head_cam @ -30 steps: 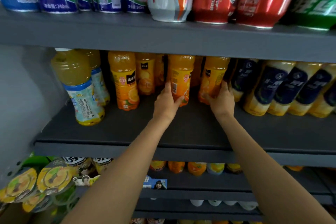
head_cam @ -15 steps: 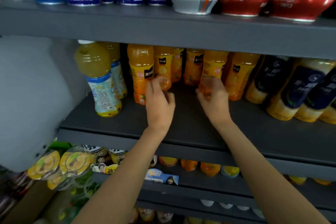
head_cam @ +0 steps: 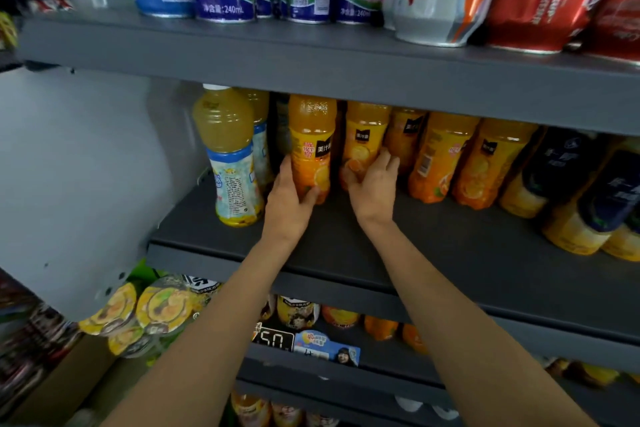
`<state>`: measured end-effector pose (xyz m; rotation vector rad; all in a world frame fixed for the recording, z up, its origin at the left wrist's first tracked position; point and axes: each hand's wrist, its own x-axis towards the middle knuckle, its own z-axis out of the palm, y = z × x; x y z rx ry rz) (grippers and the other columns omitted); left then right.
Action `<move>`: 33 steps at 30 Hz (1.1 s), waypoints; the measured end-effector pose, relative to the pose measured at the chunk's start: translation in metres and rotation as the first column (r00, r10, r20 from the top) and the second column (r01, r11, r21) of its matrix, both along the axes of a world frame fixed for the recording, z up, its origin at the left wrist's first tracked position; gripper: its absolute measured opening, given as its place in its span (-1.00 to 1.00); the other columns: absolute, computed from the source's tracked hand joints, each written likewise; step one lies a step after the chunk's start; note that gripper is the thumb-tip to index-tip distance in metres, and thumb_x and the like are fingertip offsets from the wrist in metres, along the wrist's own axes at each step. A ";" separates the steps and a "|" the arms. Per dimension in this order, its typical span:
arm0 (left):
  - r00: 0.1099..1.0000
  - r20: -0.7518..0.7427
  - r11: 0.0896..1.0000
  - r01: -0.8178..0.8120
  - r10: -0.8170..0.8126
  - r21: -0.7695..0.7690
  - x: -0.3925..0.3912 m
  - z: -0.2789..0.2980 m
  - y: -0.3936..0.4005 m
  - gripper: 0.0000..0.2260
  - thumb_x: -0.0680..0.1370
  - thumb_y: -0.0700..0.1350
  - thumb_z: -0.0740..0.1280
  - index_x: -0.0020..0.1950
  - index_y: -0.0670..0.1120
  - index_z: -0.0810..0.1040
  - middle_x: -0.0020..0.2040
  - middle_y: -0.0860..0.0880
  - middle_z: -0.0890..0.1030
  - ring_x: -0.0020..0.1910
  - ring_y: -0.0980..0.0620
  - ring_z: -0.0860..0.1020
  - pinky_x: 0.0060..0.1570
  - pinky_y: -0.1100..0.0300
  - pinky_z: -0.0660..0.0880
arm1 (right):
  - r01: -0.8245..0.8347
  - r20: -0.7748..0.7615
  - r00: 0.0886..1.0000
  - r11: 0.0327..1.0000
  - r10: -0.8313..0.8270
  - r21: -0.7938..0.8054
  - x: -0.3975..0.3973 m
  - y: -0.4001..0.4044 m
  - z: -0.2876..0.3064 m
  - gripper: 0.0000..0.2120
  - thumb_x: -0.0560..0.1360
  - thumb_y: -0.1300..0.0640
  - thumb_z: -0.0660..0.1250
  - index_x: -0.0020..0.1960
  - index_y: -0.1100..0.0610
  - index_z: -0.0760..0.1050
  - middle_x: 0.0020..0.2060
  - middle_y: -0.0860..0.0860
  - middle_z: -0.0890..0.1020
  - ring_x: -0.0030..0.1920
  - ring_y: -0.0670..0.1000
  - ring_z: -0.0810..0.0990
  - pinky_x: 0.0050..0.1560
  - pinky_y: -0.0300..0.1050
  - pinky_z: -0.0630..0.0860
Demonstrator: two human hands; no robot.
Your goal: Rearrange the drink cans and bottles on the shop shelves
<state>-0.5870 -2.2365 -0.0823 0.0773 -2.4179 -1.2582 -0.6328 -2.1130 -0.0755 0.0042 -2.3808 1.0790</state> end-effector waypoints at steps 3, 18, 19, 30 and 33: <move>0.999 0.024 0.999 0.047 -0.047 -0.006 -0.006 0.003 0.008 -0.35 0.53 -0.14 0.33 0.52 -0.10 0.05 0.41 -0.14 0.35 0.39 -0.08 0.32 0.34 0.12 0.23 | 0.162 -0.058 0.986 0.981 -0.156 0.106 0.015 0.020 -0.002 -0.35 0.45 0.10 0.40 0.39 0.34 0.20 0.30 0.27 0.30 0.32 0.23 0.27 0.29 0.00 0.30; 0.987 0.139 0.989 0.091 -0.074 -0.114 -0.033 0.004 0.057 -0.44 0.54 -0.28 0.26 0.50 -0.09 0.16 0.34 -0.14 0.40 0.31 -0.10 0.41 0.26 0.08 0.38 | 0.209 -0.192 0.960 0.978 -0.203 0.012 0.023 0.043 0.002 -0.44 0.43 0.29 0.39 0.36 0.30 0.25 0.21 0.26 0.33 0.21 0.23 0.39 -0.02 -0.06 0.42; 0.992 0.092 0.990 0.097 -0.088 -0.098 -0.026 0.004 0.051 -0.48 0.53 -0.29 0.26 0.47 -0.11 0.22 0.34 -0.13 0.41 0.29 -0.08 0.43 0.25 0.08 0.41 | 0.175 -0.254 0.952 0.985 -0.170 -0.002 0.028 0.041 0.002 -0.50 0.43 0.29 0.38 0.31 0.32 0.30 0.19 0.26 0.35 0.17 0.22 0.41 -0.03 -0.12 0.40; 0.810 -0.389 0.898 -0.382 0.438 0.216 0.060 0.008 -0.059 -0.71 0.45 -0.33 0.19 0.17 -0.23 0.40 0.11 -0.12 0.39 0.10 -0.06 0.43 0.08 0.20 0.37 | -0.687 0.232 0.656 0.695 0.719 -0.210 0.049 -0.072 0.003 -0.30 0.39 0.19 0.47 0.42 0.12 0.20 0.32 0.04 0.41 0.29 -0.04 0.39 0.21 -0.25 0.35; 0.924 -0.192 0.929 -0.281 0.329 0.240 0.054 0.007 -0.076 -0.73 0.53 -0.34 0.17 0.22 -0.21 0.44 0.15 -0.12 0.53 0.13 -0.03 0.51 0.08 0.29 0.38 | -0.640 0.227 0.702 0.738 0.675 -0.214 0.052 -0.099 0.003 -0.27 0.36 0.14 0.49 0.42 0.14 0.21 0.31 0.09 0.44 0.33 0.03 0.39 0.20 -0.26 0.30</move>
